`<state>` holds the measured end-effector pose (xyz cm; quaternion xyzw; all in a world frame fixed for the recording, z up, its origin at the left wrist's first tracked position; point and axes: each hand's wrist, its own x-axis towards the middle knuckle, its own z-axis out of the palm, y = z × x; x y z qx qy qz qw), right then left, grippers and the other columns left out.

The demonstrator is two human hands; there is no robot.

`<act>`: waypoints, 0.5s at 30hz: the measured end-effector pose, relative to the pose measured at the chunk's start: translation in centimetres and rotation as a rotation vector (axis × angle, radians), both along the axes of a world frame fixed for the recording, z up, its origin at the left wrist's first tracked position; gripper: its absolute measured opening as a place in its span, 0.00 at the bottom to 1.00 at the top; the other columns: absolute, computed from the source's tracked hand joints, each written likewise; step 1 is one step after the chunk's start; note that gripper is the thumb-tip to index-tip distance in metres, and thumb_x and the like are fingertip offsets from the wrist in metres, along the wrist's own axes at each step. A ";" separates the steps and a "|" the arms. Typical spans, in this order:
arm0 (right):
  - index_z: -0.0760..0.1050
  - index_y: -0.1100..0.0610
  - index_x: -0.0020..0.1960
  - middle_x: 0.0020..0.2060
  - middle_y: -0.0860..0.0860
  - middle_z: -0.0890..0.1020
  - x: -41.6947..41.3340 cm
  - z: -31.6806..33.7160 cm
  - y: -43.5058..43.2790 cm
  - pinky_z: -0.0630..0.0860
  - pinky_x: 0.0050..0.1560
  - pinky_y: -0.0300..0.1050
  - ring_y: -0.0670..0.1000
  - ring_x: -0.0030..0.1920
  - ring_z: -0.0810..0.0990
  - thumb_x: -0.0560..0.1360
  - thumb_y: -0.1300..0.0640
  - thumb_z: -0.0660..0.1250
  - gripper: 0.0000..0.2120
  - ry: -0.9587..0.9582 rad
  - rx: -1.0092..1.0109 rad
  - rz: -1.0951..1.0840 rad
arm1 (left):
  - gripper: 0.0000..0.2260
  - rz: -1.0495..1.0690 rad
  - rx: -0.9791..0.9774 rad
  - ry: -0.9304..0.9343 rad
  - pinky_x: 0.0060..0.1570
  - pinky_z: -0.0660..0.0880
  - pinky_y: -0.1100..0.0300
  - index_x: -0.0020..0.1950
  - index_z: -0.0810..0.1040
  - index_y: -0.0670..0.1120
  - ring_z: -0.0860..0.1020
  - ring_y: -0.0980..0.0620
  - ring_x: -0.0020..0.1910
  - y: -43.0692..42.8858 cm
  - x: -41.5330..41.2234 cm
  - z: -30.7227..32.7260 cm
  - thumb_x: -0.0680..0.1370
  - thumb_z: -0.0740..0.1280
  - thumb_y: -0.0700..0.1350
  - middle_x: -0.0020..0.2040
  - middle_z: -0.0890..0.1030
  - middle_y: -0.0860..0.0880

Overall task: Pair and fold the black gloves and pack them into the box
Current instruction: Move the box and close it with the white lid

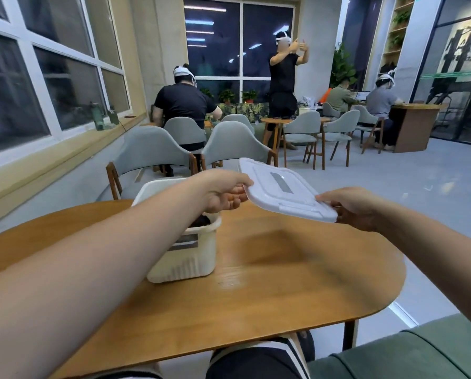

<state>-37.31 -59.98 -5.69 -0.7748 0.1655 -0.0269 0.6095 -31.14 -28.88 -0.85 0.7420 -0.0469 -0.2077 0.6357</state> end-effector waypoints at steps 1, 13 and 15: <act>0.83 0.66 0.60 0.55 0.62 0.86 0.4 0.4 1.2 0.82 0.51 0.52 0.57 0.49 0.83 0.80 0.57 0.76 0.14 -0.013 -0.014 0.024 | 0.11 0.002 0.011 -0.011 0.32 0.73 0.64 0.64 0.79 0.43 0.81 0.53 0.37 1.3 0.1 0.5 0.82 0.71 0.41 0.45 0.85 0.47; 0.84 0.62 0.55 0.53 0.59 0.87 5.0 1.1 17.0 0.86 0.60 0.56 0.59 0.55 0.87 0.79 0.53 0.78 0.12 -0.072 -0.193 0.249 | 0.18 0.139 0.529 -0.217 0.40 0.68 0.55 0.54 0.82 0.44 0.74 0.48 0.42 18.0 -0.1 0.3 0.82 0.71 0.59 0.43 0.80 0.47; 0.85 0.60 0.55 0.53 0.58 0.87 5.2 0.6 18.9 0.85 0.62 0.57 0.58 0.56 0.87 0.79 0.50 0.77 0.14 -0.060 -0.235 0.290 | 0.20 0.183 0.562 -0.224 0.38 0.67 0.55 0.54 0.81 0.43 0.73 0.47 0.42 19.9 0.5 -0.2 0.81 0.70 0.61 0.42 0.79 0.46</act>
